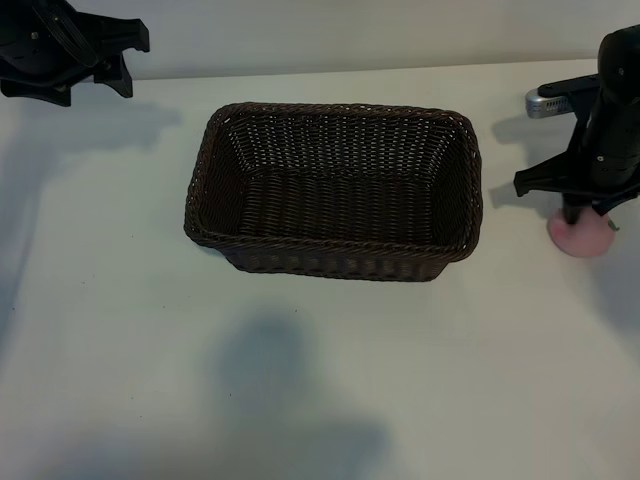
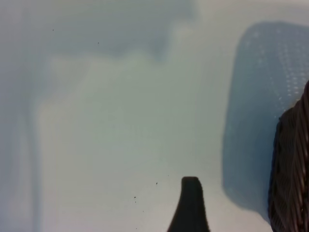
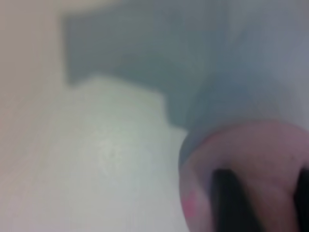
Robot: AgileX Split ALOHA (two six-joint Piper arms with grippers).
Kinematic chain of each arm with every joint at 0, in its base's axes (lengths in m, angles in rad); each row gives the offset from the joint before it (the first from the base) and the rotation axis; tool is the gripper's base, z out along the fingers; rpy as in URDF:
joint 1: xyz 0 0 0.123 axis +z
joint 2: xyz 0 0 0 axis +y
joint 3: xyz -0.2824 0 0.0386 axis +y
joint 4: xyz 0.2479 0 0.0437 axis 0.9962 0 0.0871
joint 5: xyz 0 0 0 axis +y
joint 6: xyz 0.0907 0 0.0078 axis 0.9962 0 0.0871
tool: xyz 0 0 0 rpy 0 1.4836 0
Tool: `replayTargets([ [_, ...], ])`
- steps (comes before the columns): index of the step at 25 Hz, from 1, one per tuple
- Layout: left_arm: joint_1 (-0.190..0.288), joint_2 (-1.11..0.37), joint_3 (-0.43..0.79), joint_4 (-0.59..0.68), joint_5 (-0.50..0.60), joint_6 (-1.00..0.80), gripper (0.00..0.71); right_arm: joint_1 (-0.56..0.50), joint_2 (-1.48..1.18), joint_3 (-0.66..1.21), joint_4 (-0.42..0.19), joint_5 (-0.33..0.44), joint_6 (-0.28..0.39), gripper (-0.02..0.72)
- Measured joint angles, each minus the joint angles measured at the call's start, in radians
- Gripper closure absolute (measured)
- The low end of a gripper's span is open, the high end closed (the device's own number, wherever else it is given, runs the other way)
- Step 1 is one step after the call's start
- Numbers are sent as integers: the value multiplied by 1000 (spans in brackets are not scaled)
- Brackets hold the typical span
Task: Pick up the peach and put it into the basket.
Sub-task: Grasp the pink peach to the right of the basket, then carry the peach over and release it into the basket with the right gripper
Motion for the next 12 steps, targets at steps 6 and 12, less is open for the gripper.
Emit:
replayTargets([
  [6, 0, 0, 0, 0, 0, 0, 113, 0, 0, -11, -41, 42, 21, 657],
  [12, 0, 0, 0, 0, 0, -1, 113, 0, -59, -103, -36, 131, 22, 658],
])
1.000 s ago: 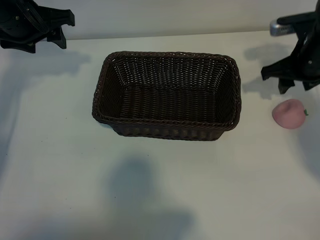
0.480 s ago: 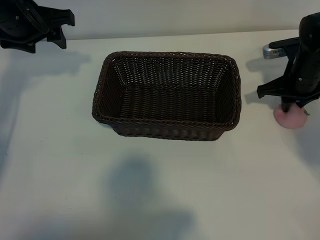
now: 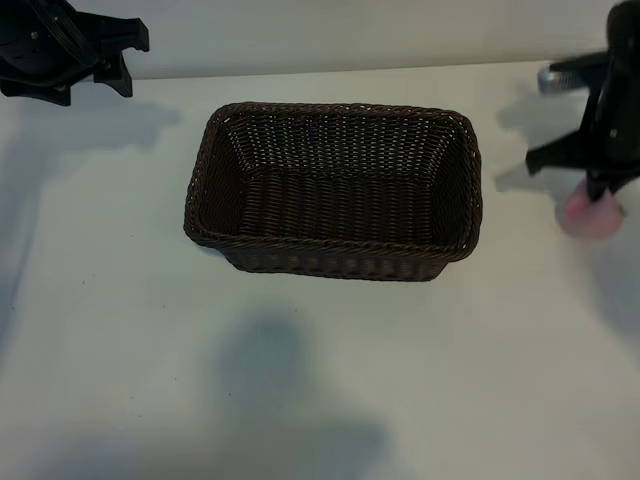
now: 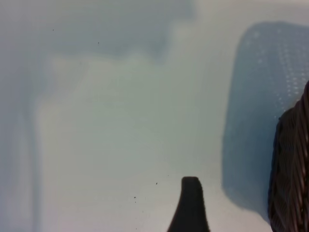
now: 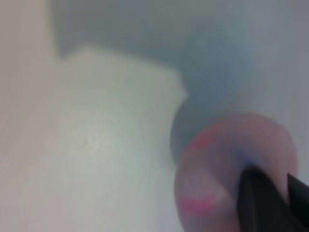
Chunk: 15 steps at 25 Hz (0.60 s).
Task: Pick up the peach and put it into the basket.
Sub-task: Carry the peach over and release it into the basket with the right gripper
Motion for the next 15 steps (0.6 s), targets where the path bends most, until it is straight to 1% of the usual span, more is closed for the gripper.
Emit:
replayTargets([
  [3, 0, 0, 0, 0, 0, 0, 113, 0, -56, -66, 5, 47, -2, 659],
  [5, 0, 0, 0, 0, 0, -1, 113, 0, -86, -100, 21, 76, -16, 659],
  [7, 0, 0, 0, 0, 0, -1, 113, 0, -108, -131, 51, 100, -34, 659],
  [11, 0, 0, 0, 1, 0, -1, 113, 28, -117, -172, 127, 115, -74, 659],
  [15, 0, 0, 0, 1, 0, -1, 113, 108, -118, -186, 162, 118, -81, 659],
])
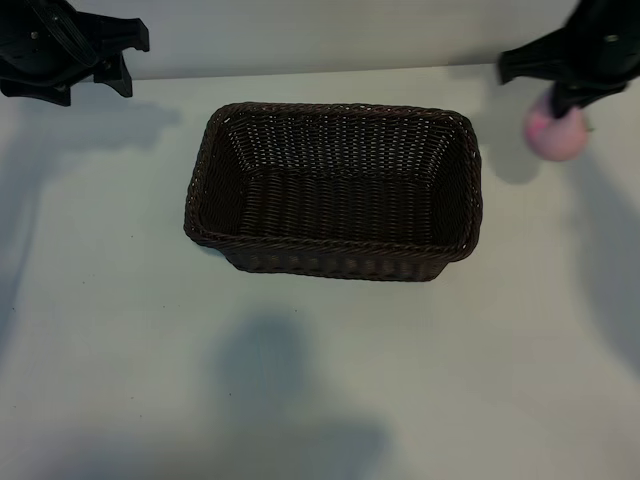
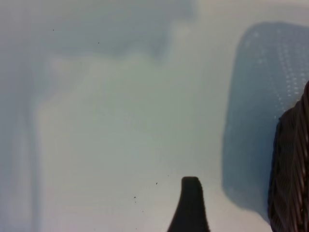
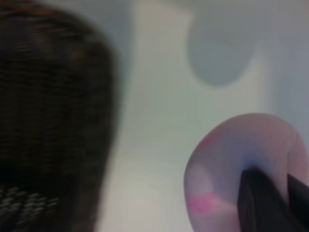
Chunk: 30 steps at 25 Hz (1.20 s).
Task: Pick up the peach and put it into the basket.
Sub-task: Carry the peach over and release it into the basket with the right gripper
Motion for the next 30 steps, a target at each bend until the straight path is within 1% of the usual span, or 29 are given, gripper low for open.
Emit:
replayTargets([
  [4, 0, 0, 0, 0, 0, 0, 113, 107, 0, 0, 36, -26, 0, 659],
  [7, 0, 0, 0, 0, 0, 0, 113, 178, 0, 0, 57, -79, 0, 659],
  [10, 0, 0, 0, 0, 0, 0, 113, 228, 8, 0, 60, -135, 0, 659],
  [15, 0, 0, 0, 0, 0, 0, 113, 265, 80, -1, 61, -192, 0, 659],
  [19, 0, 0, 0, 0, 0, 0, 113, 274, 164, -1, 67, -205, -1, 658],
  [23, 0, 0, 0, 0, 0, 0, 113, 274, 209, -1, 80, -217, -23, 642],
  [24, 0, 0, 0, 0, 0, 0, 113, 274, 213, -1, 83, -217, -27, 631],
  [26, 0, 0, 0, 0, 0, 0, 113, 274, 213, -1, 83, -217, -30, 579],
  [28, 0, 0, 0, 0, 0, 0, 113, 274, 213, -1, 84, -217, -34, 493],
  [30, 0, 0, 0, 0, 0, 0, 113, 274, 212, -1, 84, -213, -46, 368],
])
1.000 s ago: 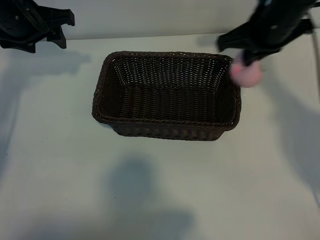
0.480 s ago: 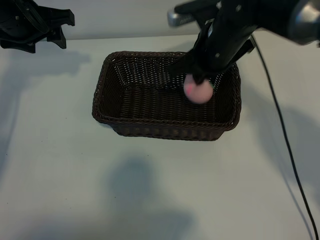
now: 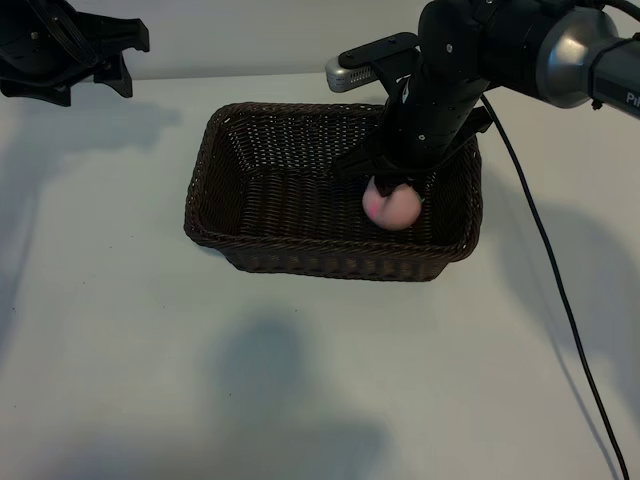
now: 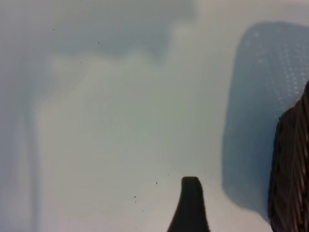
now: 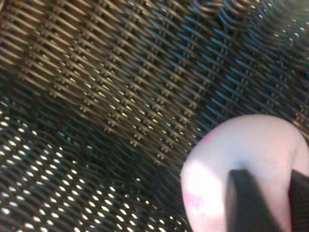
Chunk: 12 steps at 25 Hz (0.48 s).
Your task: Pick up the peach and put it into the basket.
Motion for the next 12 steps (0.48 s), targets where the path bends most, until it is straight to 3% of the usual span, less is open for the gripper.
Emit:
replayTargets([
  [3, 0, 0, 0, 0, 0, 0, 113, 0, -20, 0, 0, 11, -4, 198],
  [5, 0, 0, 0, 0, 0, 0, 113, 0, -45, -5, -5, 13, -4, 137],
  [8, 0, 0, 0, 0, 0, 0, 113, -1, -69, -53, -36, 43, -4, 131],
  [12, 0, 0, 0, 0, 0, 0, 113, -36, -79, -149, -58, 121, 4, 175],
])
